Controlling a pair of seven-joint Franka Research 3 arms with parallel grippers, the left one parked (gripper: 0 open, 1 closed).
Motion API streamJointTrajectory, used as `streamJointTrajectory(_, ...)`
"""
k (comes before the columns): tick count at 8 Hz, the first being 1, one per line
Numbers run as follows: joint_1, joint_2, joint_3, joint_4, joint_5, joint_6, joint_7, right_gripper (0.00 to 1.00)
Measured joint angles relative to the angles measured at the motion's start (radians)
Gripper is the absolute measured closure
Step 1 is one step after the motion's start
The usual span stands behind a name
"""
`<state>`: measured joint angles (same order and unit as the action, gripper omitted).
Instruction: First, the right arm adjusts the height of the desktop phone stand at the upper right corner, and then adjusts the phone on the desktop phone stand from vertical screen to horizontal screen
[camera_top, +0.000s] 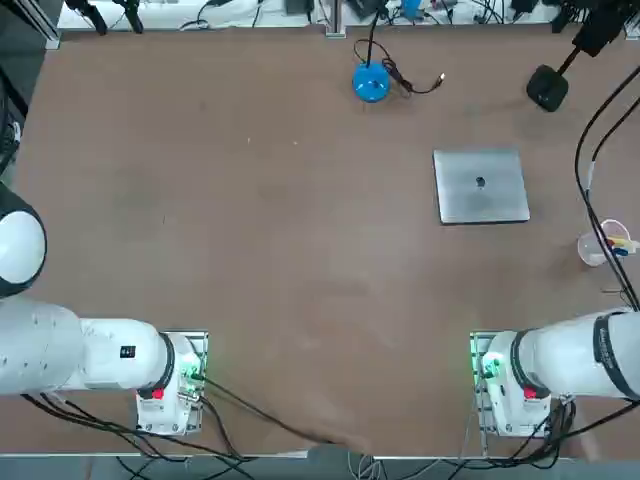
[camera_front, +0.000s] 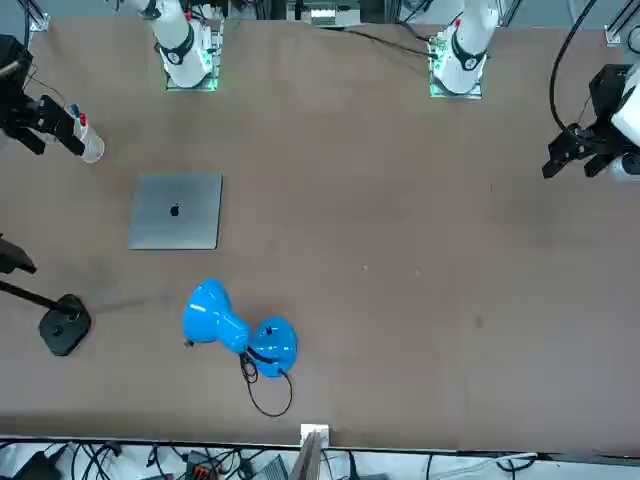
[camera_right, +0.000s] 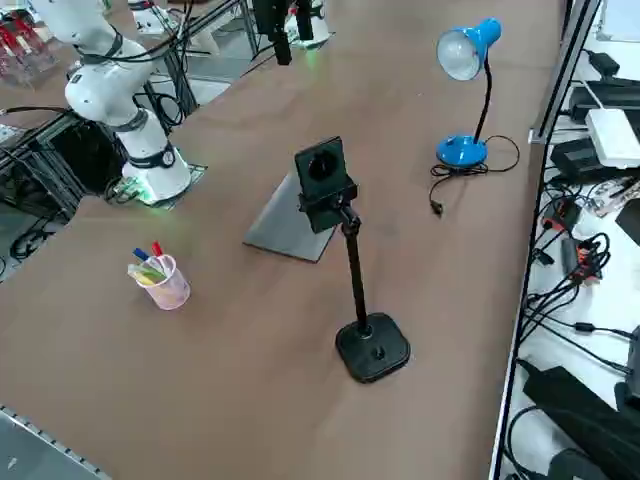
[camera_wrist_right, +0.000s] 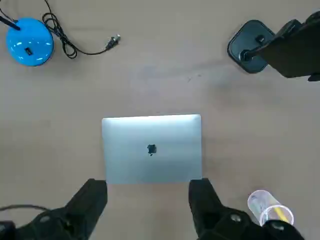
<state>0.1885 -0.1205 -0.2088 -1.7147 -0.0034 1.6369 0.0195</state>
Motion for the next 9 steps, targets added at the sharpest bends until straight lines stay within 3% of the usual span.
streamJointTrajectory(6, -0.001, 0.011, -0.001, 0.043, 0.000, -0.001, -0.001, 0.00)
streamJointTrajectory(7, -0.005, 0.029, -0.008, 0.075, 0.000, 0.000, 0.003, 0.00)
streamJointTrajectory(9, -0.033, 0.099, -0.057, 0.178, 0.007, -0.005, 0.004, 0.00)
